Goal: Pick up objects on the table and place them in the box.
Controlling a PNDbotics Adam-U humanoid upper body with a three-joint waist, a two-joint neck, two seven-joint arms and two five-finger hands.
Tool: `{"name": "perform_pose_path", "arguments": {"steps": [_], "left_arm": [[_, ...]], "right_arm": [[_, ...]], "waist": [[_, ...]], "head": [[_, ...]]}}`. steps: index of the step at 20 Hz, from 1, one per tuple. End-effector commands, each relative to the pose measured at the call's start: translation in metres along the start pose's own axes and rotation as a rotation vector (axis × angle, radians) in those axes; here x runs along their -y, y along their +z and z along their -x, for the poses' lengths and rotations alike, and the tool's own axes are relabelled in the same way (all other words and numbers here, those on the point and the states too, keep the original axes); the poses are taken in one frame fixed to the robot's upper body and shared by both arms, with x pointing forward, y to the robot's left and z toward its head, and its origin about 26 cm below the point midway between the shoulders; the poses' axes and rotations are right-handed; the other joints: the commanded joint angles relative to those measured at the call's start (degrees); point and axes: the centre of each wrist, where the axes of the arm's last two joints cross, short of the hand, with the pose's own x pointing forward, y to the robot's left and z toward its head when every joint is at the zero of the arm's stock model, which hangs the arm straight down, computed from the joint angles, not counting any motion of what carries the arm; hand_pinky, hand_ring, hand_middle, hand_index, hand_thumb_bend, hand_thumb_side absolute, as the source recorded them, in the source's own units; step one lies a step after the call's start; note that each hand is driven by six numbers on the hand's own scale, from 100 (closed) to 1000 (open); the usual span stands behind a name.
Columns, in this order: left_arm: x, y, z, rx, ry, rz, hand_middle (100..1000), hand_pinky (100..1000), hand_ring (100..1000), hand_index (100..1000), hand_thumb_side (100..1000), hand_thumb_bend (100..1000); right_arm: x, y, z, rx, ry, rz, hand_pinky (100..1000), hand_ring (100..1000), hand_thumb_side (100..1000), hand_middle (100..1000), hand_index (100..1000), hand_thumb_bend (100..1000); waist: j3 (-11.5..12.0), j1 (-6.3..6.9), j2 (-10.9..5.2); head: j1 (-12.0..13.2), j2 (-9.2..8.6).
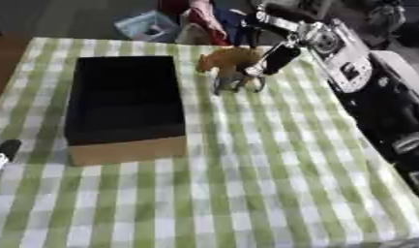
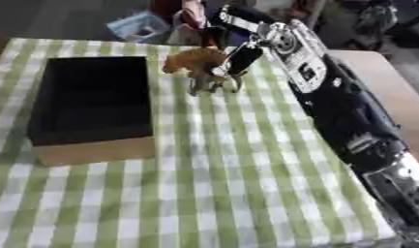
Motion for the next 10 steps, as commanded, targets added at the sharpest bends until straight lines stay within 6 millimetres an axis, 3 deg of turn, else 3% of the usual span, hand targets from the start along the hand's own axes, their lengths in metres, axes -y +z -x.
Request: {"name": "perform_pose_path", "arguments": {"steps": [1, 8, 9, 10], "left_arm": [[-0.007, -0.002, -0.004, 0.018, -0.016, 0.007, 622, 700, 616, 734, 100, 420], [-0.005, -0.005, -0.006, 0.028, -0.010, 0.020, 622, 700, 616, 733, 100, 419], [-0.005, -0.005, -0.006, 0.031, -0.009, 0.023, 622, 700, 616, 733, 100, 420], [-0.004, -0.006, -0.007, 0.034, -0.008, 0.025, 622, 700, 616, 733, 100, 419]], "right_arm": [[0.016, -0.009, -0.009, 0.018, 0.027, 0.039, 561, 486, 100, 348, 502, 333], [0.013, -0.044, -0.033, 0.083, 0.030, 0.023, 563, 488, 100, 349, 504, 335], [0.010, -0.049, -0.037, 0.096, 0.027, 0.019, 563, 488, 112, 349, 504, 376], [0.008, -0.054, -0.041, 0.107, 0.024, 0.015, 562, 489, 100, 349, 505, 338]], "waist": [[0.53, 0.15, -1.20], [2.79, -0.29, -1.26], [3.13, -0.31, -1.19], [3.41, -0.31, -1.12]], "head": [[-0.16, -0.70], [-0.95, -0.81], [-1.10, -0.84], [-1.25, -0.85]]}}
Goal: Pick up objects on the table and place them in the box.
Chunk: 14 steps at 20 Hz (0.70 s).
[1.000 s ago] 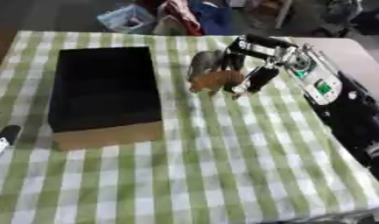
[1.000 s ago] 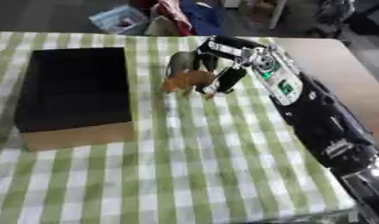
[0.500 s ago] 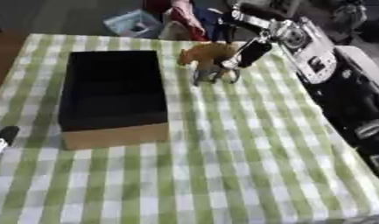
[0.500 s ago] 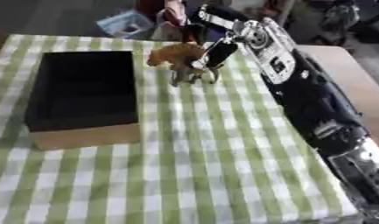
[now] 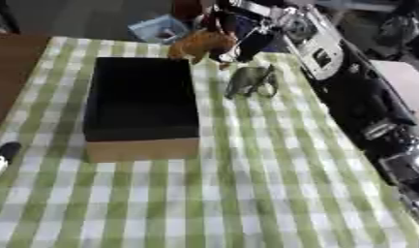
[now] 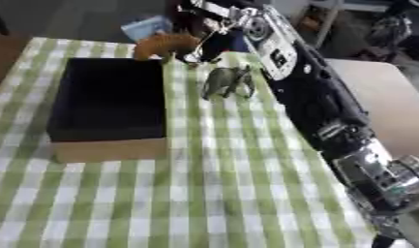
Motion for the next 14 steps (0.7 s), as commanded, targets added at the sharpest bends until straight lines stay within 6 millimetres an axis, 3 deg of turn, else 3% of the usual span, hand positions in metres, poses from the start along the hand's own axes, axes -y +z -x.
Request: {"name": "perform_pose_path", "arguments": {"steps": [1, 8, 14], "left_arm": [[-0.006, -0.005, -0.007, 0.032, -0.014, 0.009, 622, 700, 616, 733, 100, 419], [-0.004, -0.009, -0.010, 0.051, -0.010, 0.018, 622, 700, 616, 733, 100, 419], [-0.005, -0.011, -0.012, 0.060, -0.010, 0.015, 622, 701, 609, 733, 100, 419]], "right_arm": [[0.006, -0.014, -0.012, 0.037, 0.018, 0.008, 562, 489, 100, 349, 505, 339], [-0.026, -0.042, -0.031, 0.093, -0.021, -0.056, 557, 492, 100, 349, 508, 350], [-0.063, -0.050, -0.029, 0.073, -0.065, -0.131, 556, 501, 100, 358, 517, 357]], "waist": [[0.42, 0.46, -0.75], [1.98, 0.64, -0.03], [2.64, 0.77, 0.64]], "head": [[-0.68, -0.63], [-1.84, -0.87], [-2.05, -1.22]]}}
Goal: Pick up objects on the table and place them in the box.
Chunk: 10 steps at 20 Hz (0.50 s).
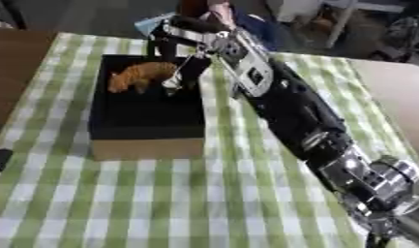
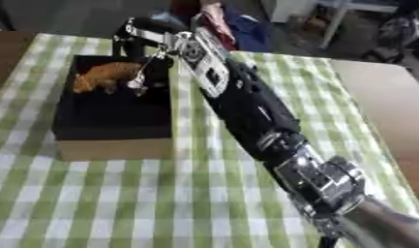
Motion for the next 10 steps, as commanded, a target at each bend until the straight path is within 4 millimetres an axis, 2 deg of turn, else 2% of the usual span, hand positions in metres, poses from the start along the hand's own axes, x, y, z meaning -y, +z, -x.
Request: {"name": "perform_pose_path", "arguments": {"steps": [1, 4, 6, 10], "left_arm": [[-0.006, -0.005, -0.007, 0.031, -0.015, -0.007, 622, 701, 606, 732, 100, 419], [-0.006, -0.005, -0.007, 0.032, -0.015, -0.008, 622, 701, 604, 732, 100, 419], [-0.006, -0.005, -0.008, 0.033, -0.015, -0.008, 622, 701, 604, 733, 100, 418], [-0.006, -0.005, -0.007, 0.029, -0.017, -0.011, 623, 701, 603, 732, 100, 419]], "right_arm": [[-0.002, -0.003, 0.001, -0.009, 0.018, -0.016, 559, 506, 100, 365, 524, 363], [-0.015, -0.005, 0.005, -0.016, 0.014, -0.046, 567, 536, 100, 403, 557, 388], [-0.021, -0.006, 0.007, -0.017, 0.015, -0.065, 583, 580, 100, 458, 610, 432], [-0.019, -0.002, 0.010, -0.020, 0.032, -0.072, 637, 691, 100, 587, 714, 520]], "waist": [[0.03, 0.73, -0.66], [-0.15, 0.77, -0.45], [-0.30, 0.81, -0.33], [-0.56, 0.90, -0.35]], "head": [[-0.19, -0.82], [-0.15, -0.82], [-0.12, -0.83], [-0.05, -0.77]]}}
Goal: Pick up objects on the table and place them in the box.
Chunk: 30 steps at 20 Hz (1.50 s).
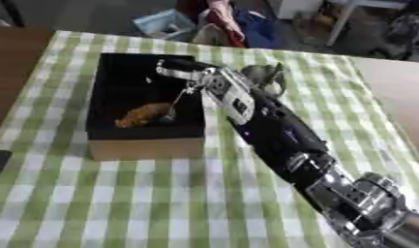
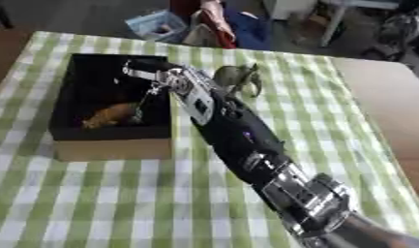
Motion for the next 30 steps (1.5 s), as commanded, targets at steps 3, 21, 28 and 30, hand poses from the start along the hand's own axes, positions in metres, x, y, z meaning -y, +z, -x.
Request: {"name": "perform_pose_path", "arguments": {"steps": [3, 21, 28, 30], "left_arm": [[-0.006, -0.003, -0.006, 0.022, -0.018, -0.011, 623, 701, 603, 733, 100, 419], [-0.009, 0.002, -0.003, 0.002, -0.033, -0.018, 623, 700, 600, 732, 100, 421], [-0.011, -0.001, -0.006, 0.015, -0.041, -0.022, 623, 701, 599, 732, 100, 420], [-0.011, -0.001, -0.006, 0.018, -0.042, -0.023, 623, 701, 598, 732, 100, 421]], "right_arm": [[0.023, 0.008, -0.001, 0.007, 0.063, 0.013, 674, 750, 113, 667, 769, 546], [0.117, 0.095, 0.009, -0.085, 0.208, 0.169, 721, 793, 116, 745, 830, 529], [0.114, 0.140, 0.058, -0.309, 0.158, 0.255, 724, 802, 100, 746, 832, 533], [0.111, 0.148, 0.070, -0.364, 0.138, 0.284, 720, 802, 100, 743, 832, 531]], "waist": [[-0.44, 0.74, -0.98], [-2.99, 0.60, -1.66], [-3.07, 0.61, -0.44], [-3.06, 0.67, -0.18]], "head": [[0.07, -0.37], [1.81, -0.79], [1.79, -2.04], [1.70, -2.23]]}}
